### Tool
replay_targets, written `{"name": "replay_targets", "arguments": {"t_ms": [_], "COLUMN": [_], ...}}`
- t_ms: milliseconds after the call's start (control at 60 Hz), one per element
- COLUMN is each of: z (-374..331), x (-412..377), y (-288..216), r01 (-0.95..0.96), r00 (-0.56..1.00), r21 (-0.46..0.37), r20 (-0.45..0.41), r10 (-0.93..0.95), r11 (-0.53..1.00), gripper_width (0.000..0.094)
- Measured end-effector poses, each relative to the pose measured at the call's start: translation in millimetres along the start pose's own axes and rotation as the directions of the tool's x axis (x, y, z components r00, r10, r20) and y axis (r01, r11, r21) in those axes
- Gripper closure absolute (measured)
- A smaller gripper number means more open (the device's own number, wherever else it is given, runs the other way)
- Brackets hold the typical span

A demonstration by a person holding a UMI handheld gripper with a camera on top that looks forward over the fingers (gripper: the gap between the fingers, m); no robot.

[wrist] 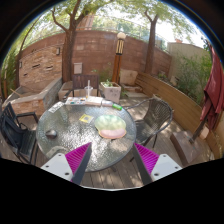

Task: Arrange mouse

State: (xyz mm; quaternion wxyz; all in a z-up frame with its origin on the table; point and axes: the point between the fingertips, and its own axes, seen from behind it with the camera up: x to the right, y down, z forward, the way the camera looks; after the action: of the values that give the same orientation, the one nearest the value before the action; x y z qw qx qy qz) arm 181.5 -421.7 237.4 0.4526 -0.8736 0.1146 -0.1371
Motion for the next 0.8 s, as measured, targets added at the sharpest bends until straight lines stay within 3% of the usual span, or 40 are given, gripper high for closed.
{"name": "replay_targets", "arguments": {"t_ms": [150, 300, 317, 533, 800], "z": [7, 40, 30, 100, 211], "x": [-20, -79, -88, -221, -333], "y": [27, 108, 92, 108, 79], "r01": [0.038, 0.109, 0.118, 0.181, 0.227], "r00": [0.998, 0.983, 0.98, 0.935, 0.919], "r21": [-0.049, -0.118, -0.131, -0.126, -0.086], "r20": [0.048, 0.162, 0.177, 0.329, 0.348], "r10": [-0.036, -0.089, -0.093, -0.131, -0.184], "r11": [0.998, 0.987, 0.984, 0.975, 0.97], "gripper_width": [0.0104, 0.0098, 0.0099, 0.01, 0.0098]}}
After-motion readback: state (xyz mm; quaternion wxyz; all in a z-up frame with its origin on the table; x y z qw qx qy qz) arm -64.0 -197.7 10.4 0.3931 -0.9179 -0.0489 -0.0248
